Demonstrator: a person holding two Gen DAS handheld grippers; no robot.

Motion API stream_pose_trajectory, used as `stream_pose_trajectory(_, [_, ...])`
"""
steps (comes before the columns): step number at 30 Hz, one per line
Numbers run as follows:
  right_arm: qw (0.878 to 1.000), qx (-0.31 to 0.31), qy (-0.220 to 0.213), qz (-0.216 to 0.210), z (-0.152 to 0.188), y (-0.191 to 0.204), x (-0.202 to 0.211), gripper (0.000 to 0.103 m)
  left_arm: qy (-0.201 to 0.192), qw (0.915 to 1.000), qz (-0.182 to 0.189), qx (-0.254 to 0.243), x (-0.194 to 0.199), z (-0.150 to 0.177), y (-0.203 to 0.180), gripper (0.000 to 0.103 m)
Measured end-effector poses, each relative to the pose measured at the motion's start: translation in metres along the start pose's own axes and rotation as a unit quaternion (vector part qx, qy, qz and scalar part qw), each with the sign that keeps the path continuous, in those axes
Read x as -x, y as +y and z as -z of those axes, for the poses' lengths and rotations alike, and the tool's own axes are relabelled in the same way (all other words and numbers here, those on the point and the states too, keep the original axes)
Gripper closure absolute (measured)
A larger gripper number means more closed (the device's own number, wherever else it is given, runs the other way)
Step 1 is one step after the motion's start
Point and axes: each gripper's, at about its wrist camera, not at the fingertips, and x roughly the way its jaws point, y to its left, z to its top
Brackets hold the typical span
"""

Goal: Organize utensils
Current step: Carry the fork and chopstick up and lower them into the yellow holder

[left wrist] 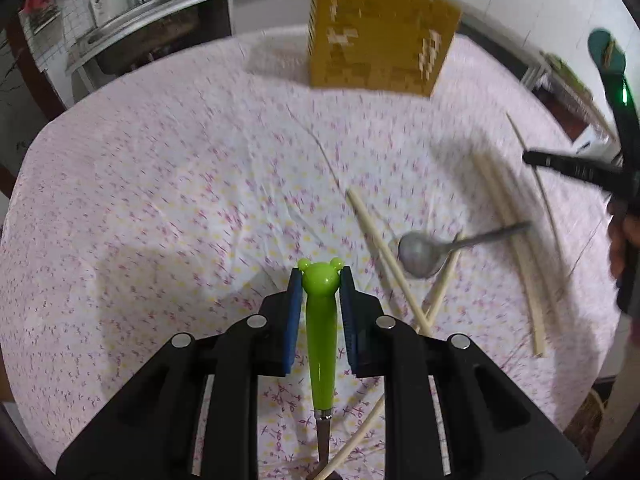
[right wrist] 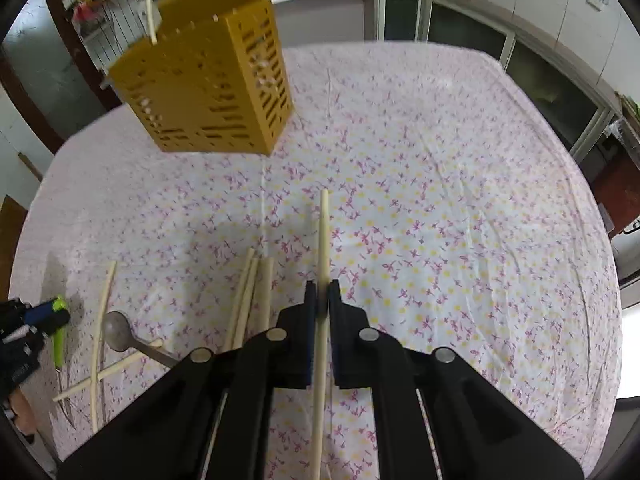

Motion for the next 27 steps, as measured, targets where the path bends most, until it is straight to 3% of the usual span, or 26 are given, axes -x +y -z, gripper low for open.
stream_pose_trajectory(8, [0.997, -0.001, -0.079, 0.002, -0.003, -0.006, 0.027, 0.097, -0.087, 0.9959, 0.006, 0.023, 0.049, -0.02, 0.015, 0.085])
stream_pose_trajectory(14, [0.989, 0.002, -0.145, -0.001, -0.005, 0.002, 0.061, 0.098, -0.125, 0.9917, 0.005, 0.032, 0.067, -0.038, 0.022, 0.085])
stream_pose_trajectory(18, [0.994, 0.026, -0.104, 0.011, -0.013, 0.011, 0.05, 0.098, -0.141, 0.9897, 0.006, 0.023, 0.074, -0.048, 0.013, 0.085])
stream_pose_trajectory(22, [0.999, 0.038, -0.018, 0.009, -0.019, 0.009, 0.009, 0.097, -0.137, 0.9904, 0.005, 0.018, 0.073, -0.056, 0.009, 0.085])
stream_pose_trajectory(27, [0.999, 0.021, 0.023, 0.019, -0.024, -0.001, -0.026, 0.096, -0.133, 0.991, 0.001, 0.012, 0.067, -0.058, 0.007, 0.085])
